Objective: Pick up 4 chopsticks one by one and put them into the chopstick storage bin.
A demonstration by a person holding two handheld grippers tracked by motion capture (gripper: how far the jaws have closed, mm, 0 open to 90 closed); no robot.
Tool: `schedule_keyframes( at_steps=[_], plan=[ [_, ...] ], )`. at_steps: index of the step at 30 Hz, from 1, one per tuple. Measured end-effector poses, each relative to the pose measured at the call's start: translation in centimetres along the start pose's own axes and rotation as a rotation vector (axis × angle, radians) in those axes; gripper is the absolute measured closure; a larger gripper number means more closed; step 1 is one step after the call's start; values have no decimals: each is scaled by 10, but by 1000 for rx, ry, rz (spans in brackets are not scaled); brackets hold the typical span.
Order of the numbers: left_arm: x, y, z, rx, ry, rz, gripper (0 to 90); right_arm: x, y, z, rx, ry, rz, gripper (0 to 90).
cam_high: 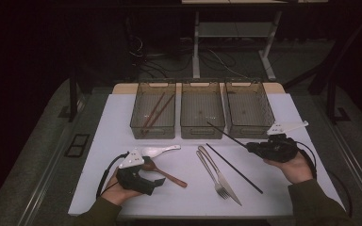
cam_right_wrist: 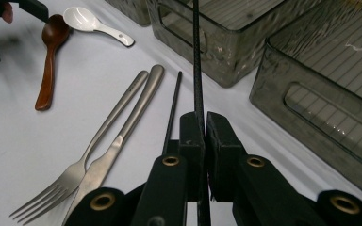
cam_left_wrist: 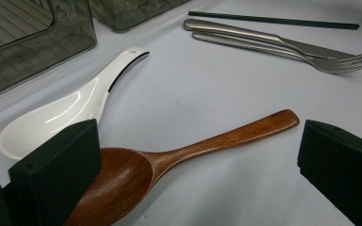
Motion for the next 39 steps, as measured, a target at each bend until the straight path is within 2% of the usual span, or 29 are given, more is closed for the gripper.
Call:
schedule_keyframes(
  at_steps=[21, 39],
  plan=[
    [0, -1, 0, -5, -1, 3, 0, -31, 9, -49, 50, -36, -22, 855],
    [0, -1, 1, -2, -2, 9, 0, -64, 21, -84, 94, -35, -36, 855]
  ],
)
Point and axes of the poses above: each handheld gripper's, and its own axes: x roughly backward along the jaws, z roughly out of its underside, y roughly to its left, the point moved 3 cm from there along -x, roughly forward along the jaws, and after that the axes turned 2 degrees about y, right-handed, at the moved point
